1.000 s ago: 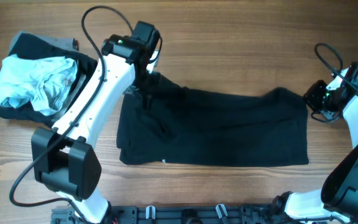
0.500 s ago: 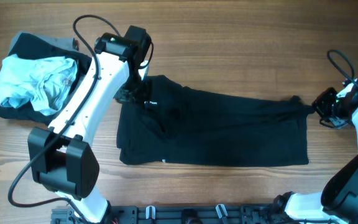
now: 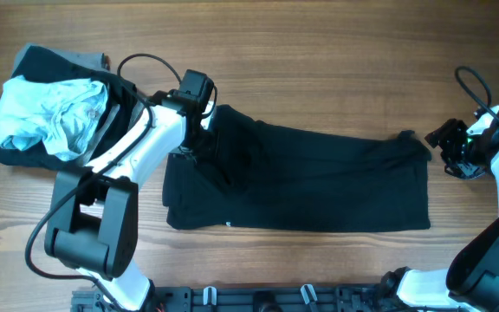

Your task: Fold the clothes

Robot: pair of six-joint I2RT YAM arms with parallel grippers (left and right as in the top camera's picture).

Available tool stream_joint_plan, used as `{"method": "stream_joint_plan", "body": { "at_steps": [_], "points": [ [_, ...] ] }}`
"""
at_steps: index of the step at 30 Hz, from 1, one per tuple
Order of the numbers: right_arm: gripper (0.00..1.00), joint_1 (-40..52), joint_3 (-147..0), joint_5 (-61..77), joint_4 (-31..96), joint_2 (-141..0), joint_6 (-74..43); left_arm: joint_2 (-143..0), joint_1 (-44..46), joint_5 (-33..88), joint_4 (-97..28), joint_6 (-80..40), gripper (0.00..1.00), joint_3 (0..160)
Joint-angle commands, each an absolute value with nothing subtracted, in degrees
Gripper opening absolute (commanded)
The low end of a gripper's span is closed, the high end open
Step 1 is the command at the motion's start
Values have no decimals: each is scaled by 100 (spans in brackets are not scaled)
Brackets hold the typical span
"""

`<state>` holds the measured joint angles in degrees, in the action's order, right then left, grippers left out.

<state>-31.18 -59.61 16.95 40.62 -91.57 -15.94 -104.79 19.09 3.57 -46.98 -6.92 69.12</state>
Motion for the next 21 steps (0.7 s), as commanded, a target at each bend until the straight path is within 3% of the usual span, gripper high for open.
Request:
{"method": "stream_joint_plan", "body": {
  "at_steps": [1, 5, 6, 11, 16, 21],
  "points": [
    [64, -3107, -6036, 1806, 4143, -9041, -1494, -10479, 1883, 449, -4558, -626, 16, 6783],
    [64, -3109, -6031, 1806, 4145, -9043, -1494, -10479, 1883, 447, -4434, -626, 11, 6785],
    [64, -3109, -6031, 1806, 4145, -9043, -1494, -10479, 1883, 447, -4427, -626, 4, 6788],
    [62, -3107, -6031, 1820, 4136, -9043, -1253, -10381, 1883, 447, -4552, -626, 4, 6849],
    [61, -3022, -5996, 2705, 4007, -9043, -460, -10079, 1883, 447, -4648, -626, 4, 7004],
    [72, -2685, -5778, 2084, 3771, -9061, -447, -10007, 1883, 447, -4762, -635, 4, 7004]
  ]
}}
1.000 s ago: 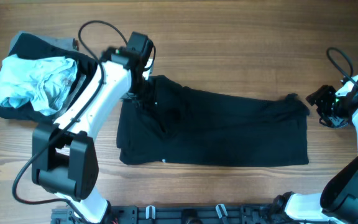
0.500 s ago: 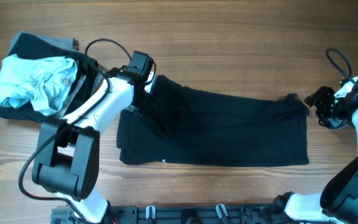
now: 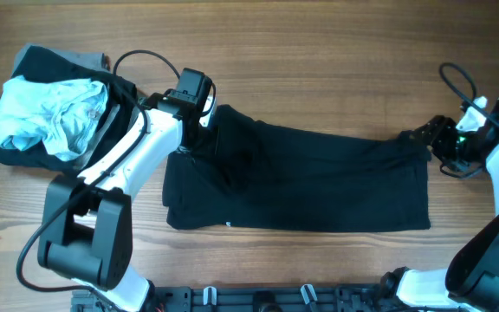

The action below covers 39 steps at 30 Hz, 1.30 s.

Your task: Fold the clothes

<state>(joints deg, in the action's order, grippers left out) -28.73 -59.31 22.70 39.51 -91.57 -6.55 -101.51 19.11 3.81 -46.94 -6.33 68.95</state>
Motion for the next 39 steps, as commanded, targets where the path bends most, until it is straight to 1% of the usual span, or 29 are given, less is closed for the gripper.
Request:
{"method": "stream_joint_plan", "body": {
  "at_steps": [1, 7, 8, 10, 12, 15, 16, 18, 20, 22, 23, 30, 31, 32, 33, 34, 35, 36, 37, 39],
  "points": [
    [72, -2633, -5730, 2047, 3671, -9063, -445, -10007, 1883, 447, -4781, -648, 4, 7004],
    [72, -2425, -5461, 1608, 3376, -9161, -502, -10005, 1883, 449, -4849, -648, 4, 7011],
    [70, -2427, -5461, 1632, 3374, -9207, -537, -10007, 1883, 447, -4858, -648, 4, 7011],
    [62, -2425, -5461, 1629, 3345, -9332, -657, -10005, 1883, 447, -4860, -648, 4, 7011],
    [60, -2421, -5461, 1649, 3299, -9454, -838, -10007, 1883, 447, -4845, -648, 4, 7011],
    [49, -2375, -5461, 1660, 3192, -9675, -987, -10007, 1883, 447, -4842, -648, 4, 7011],
    [48, -2357, -5461, 1669, 3144, -9734, -1076, -10007, 1883, 447, -4842, -648, 4, 7011],
    [41, -2322, -5461, 1715, 3033, -9824, -1216, -10007, 1883, 447, -4842, -648, 4, 7011],
    [31, -2285, -5461, 1802, 2895, -9843, -1221, -10005, 1883, 447, -4842, -648, 4, 7011],
    [12, -2276, -5472, 1798, 2834, -9837, -1216, -10007, 1883, 447, -4842, -648, 4, 7011],
    [5, -2279, -5496, 1800, 2838, -9837, -1219, -10005, 1883, 447, -4847, -648, 4, 7011],
    [4, -2331, -5885, 1776, 3323, -9666, -910, -9948, 1883, 443, -4943, -646, 4, 7220],
    [9, -2331, -5898, 1774, 3343, -9616, -895, -9911, 1883, 445, -4956, -646, 4, 7299],
    [42, -2333, -5898, 1774, 3358, -9596, -897, -9870, 1883, 447, -4956, -646, 4, 7349],
    [66, -2333, -5898, 1774, 3382, -9598, -895, -9819, 1883, 447, -4950, -646, 4, 7380],
    [67, -2331, -5896, 1765, 3398, -9614, -897, -9789, 1883, 447, -4950, -646, 4, 7387],
    [63, -2331, -5892, 1758, 3413, -9616, -897, -9769, 1883, 449, -4965, -648, 4, 7387],
    [49, -2331, -5892, 1785, 3417, -9616, -895, -9769, 1883, 449, -5011, -648, 4, 7387],
    [41, -2331, -5892, 1916, 3411, -9616, -875, -9769, 1885, 449, -5074, -648, 4, 7387],
    [32, -2331, -5892, 2276, 3356, -9616, -659, -9771, 1883, 447, -5151, -648, 4, 7387]
  ]
}}
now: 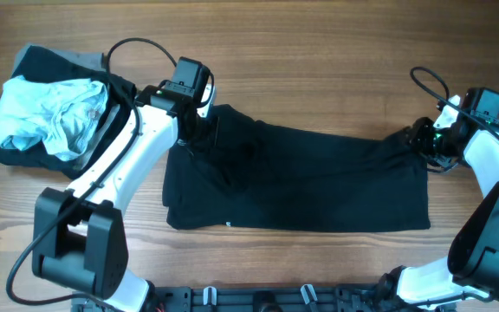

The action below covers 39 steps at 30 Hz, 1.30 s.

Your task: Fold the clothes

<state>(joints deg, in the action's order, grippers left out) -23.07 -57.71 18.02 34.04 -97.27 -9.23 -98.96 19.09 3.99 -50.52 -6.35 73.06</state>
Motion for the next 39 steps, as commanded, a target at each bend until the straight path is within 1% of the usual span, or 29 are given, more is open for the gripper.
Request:
{"method": "stream_joint_plan", "body": {
  "at_steps": [1, 5, 12, 13, 14, 17, 19, 20, 21, 22, 23, 25, 30, 32, 36, 37, 38, 39],
  "points": [
    [32, -2331, -5892, 2414, 3317, -9616, -598, -9771, 1883, 447, -5157, -648, 4, 7384],
    [41, -2329, -5839, 2425, 3168, -9625, -620, -9771, 1883, 449, -5153, -648, 4, 7387],
    [41, -2303, -5789, 2449, 3000, -9985, -622, -9771, 1883, 447, -5151, -648, 4, 7384],
    [44, -2298, -5763, 2449, 3011, -10101, -628, -9771, 1883, 447, -5148, -648, 4, 7384],
    [51, -2298, -5760, 2451, 3037, -10186, -659, -9771, 1883, 447, -5148, -646, 4, 7384],
    [61, -2270, -5760, 2443, 3081, -10484, -838, -9771, 1883, 447, -5151, -648, 4, 7384],
    [62, -2272, -5760, 2329, 3089, -10556, -1026, -9771, 1883, 447, -5148, -648, 4, 7384],
    [60, -2272, -5760, 2200, 3122, -10560, -1103, -9771, 1883, 447, -5151, -646, 4, 7384],
    [46, -2270, -5760, 2119, 3135, -10560, -1142, -9771, 1883, 447, -5153, -648, 4, 7384],
    [40, -2272, -5760, 2093, 3133, -10560, -1186, -9771, 1883, 447, -5155, -648, 4, 7387],
    [29, -2270, -5763, 2097, 3109, -10560, -1201, -9771, 1883, 447, -5153, -648, 4, 7384],
    [20, -2272, -5767, 2097, 3089, -10547, -1201, -9771, 1883, 447, -5155, -648, 4, 7384],
    [12, -2272, -5826, 2097, 3085, -10374, -1188, -9771, 1883, 449, -5155, -648, 4, 7387],
    [7, -2272, -5870, 2097, 3092, -10259, -1142, -9771, 1883, 447, -5157, -648, 4, 7387],
    [5, -2274, -5889, 2010, 3100, -9931, -1046, -9771, 1883, 447, -5175, -648, 4, 7384],
    [6, -2272, -5889, 1973, 3107, -9863, -1046, -9771, 1883, 447, -5175, -646, 4, 7387],
    [15, -2274, -5889, 1916, 3124, -9797, -1046, -9771, 1883, 447, -5175, -646, 4, 7384],
    [41, -2272, -5889, 1900, 3144, -9765, -1041, -9771, 1883, 447, -5175, -646, 4, 7384]
  ]
}}
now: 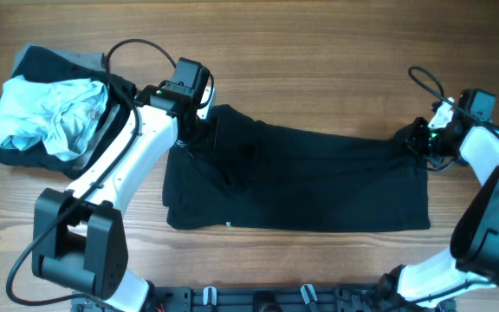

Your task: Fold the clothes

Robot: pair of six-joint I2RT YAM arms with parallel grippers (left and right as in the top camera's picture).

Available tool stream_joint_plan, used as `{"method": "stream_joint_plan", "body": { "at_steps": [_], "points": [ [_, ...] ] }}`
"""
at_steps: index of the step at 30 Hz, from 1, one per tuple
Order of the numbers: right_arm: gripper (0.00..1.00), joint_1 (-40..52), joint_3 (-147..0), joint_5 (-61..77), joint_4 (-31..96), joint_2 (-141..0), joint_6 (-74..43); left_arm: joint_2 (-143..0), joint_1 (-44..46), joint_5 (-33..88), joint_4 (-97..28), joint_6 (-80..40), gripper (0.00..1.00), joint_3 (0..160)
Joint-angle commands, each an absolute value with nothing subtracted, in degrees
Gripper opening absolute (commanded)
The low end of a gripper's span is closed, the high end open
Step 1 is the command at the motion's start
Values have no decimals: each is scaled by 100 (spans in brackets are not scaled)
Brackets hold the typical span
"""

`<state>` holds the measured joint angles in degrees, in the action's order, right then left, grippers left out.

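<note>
A black garment (301, 178) lies spread across the middle of the table, folded into a long rectangle. My left gripper (199, 128) sits at its upper left corner, pressed down into the cloth; the overhead view does not show whether the fingers are shut on it. At the upper right corner, my right gripper (412, 139) touches the fabric edge, and its fingers are hidden against the black cloth.
At the far left lies a pile of clothes (50, 113): a crumpled light blue garment on top of dark ones. Cables loop from both wrists. The arm bases stand along the front edge.
My right gripper has shifted slightly left onto the garment's upper right corner. The left gripper stays at the upper left corner. The garment looks unchanged.
My right gripper began off the garment at the right edge of the table, then came left in steps until it reached the upper right corner. My left gripper stayed at the upper left corner throughout, shifting only slightly upward.
</note>
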<state>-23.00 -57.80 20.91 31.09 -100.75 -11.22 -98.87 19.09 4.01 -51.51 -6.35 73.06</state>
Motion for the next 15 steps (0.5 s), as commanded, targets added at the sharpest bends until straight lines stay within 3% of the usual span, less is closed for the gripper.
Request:
{"method": "stream_joint_plan", "body": {
  "at_steps": [1, 2, 8, 13, 14, 15],
  "points": [
    [50, -2272, -5889, 1905, 3179, -9751, -1039, -9771, 1883, 447, -5175, -648, 4, 7384],
    [50, -2272, -5889, 1905, 3212, -9749, -1039, -9771, 1883, 447, -5175, -646, 4, 7384],
    [28, -2268, -5887, 2401, 3465, -9749, -550, -9771, 1883, 447, -5175, -646, 4, 7384],
    [27, -2265, -5876, 2449, 3500, -9751, -548, -9771, 1883, 447, -5172, -646, 4, 7387],
    [30, -2265, -5876, 2447, 3496, -9756, -550, -9771, 1883, 447, -5172, -646, 4, 7387],
    [40, -2265, -5876, 2445, 3465, -9765, -554, -9771, 1883, 447, -5172, -646, 4, 7384]
  ]
}}
